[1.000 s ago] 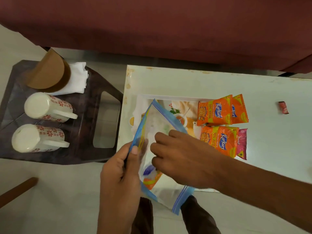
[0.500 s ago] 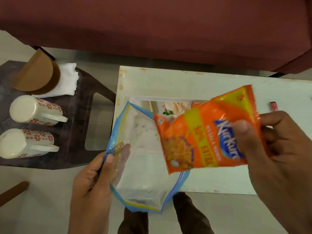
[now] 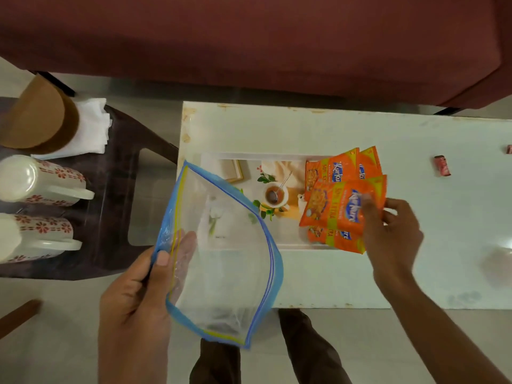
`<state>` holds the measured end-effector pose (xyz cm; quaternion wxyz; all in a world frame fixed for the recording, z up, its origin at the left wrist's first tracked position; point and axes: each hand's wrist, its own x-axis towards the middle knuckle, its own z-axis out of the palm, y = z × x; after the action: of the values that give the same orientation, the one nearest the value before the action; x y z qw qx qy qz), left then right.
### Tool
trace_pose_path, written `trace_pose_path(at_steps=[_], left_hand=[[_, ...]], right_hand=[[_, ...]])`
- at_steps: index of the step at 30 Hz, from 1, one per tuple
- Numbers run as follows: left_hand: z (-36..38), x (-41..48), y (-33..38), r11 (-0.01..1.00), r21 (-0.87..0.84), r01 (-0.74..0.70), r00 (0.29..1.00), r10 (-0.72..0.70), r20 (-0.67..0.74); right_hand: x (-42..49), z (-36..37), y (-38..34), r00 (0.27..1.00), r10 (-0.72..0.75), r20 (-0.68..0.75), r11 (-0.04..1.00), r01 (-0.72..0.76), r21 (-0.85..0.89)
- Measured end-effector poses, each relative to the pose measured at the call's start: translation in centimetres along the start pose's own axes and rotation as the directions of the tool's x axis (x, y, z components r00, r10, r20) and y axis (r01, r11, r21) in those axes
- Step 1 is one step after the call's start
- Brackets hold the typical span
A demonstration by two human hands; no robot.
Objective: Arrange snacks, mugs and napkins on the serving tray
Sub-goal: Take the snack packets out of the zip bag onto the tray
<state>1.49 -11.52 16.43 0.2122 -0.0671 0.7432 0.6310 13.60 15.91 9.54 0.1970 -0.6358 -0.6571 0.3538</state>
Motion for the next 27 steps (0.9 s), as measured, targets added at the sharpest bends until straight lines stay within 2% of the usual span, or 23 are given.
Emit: trace_pose_path(at_steps=[3, 8, 14, 21, 27], left_hand=[[0.3, -0.3, 0.4, 0.997, -0.072, 0.024, 1.0, -0.022, 0.022], [0.5, -0.8, 0.7, 0.995, -0.092, 0.048, 0.999, -0.047, 0.02], [0.5, -1.3, 0.6, 0.992, -0.115, 0.058, 0.998, -0.058, 0.006], [0.4, -1.3, 0.7, 0.996, -0.059, 0.06, 0.998, -0.058, 0.039], [0.7, -1.4, 0.3, 0.988, -0.131, 0.083, 0.996, -0.08, 0.029]], right_hand=[[-0.4, 2.1, 2.0, 0.998, -0.044, 0.054, 0.993, 0.049, -0.108], [0.3, 4.6, 4.1, 0.992, -0.075, 0.098, 0.966, 0.097, -0.239], [0.4, 5.7, 4.9, 0.997, -0.069, 0.046, 0.937, 0.08, -0.34], [0.0, 5.7, 5.2, 0.998, -0.057, 0.038, 0.947, 0.067, -0.314], [0.0, 5.0, 5.5, 0.992, -0.118, 0.045, 0.947, 0.126, -0.296]])
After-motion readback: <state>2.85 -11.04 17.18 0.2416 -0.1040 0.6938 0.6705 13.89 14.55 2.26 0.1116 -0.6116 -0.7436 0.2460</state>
